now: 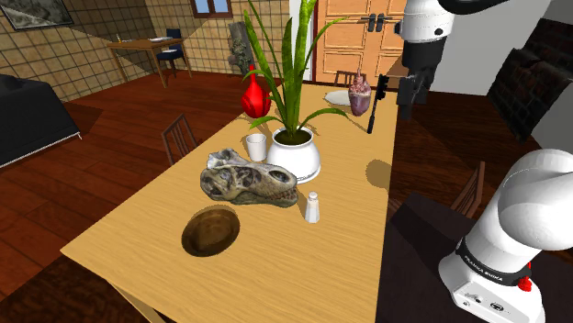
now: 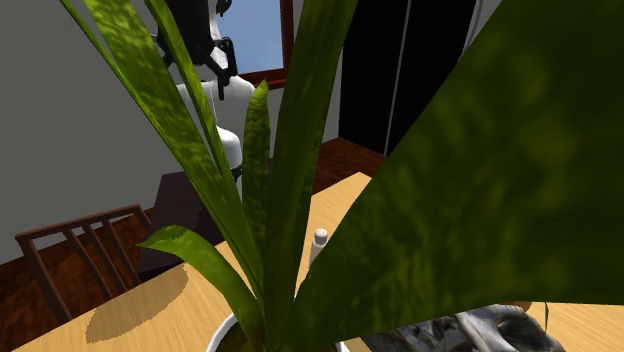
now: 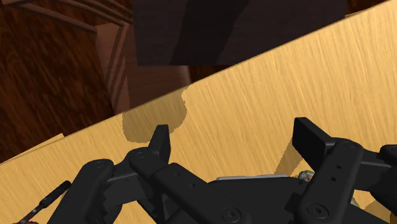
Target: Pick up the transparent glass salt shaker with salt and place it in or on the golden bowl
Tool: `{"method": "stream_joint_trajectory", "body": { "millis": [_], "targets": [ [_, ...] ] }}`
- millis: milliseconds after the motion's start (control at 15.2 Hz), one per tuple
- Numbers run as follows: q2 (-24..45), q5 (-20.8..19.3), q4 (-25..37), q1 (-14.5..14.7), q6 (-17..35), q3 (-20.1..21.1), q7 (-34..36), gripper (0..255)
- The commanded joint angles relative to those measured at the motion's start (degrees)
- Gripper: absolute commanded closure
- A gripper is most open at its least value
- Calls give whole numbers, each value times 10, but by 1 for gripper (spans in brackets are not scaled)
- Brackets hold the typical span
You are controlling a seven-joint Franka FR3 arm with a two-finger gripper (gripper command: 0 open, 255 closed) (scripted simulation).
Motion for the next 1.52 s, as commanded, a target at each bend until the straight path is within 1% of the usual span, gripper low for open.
{"method": "stream_joint_trajectory", "body": {
  "millis": [0,396,726,1122,1452],
  "targets": [
    [0,0,0,0,0,0,0,0],
    [36,47,-66,15,115,30,57,0],
    [91,83,-101,30,219,57,100,0],
    [188,120,-113,46,348,91,146,0],
    [288,139,-99,56,452,119,183,0]
  ]
}}
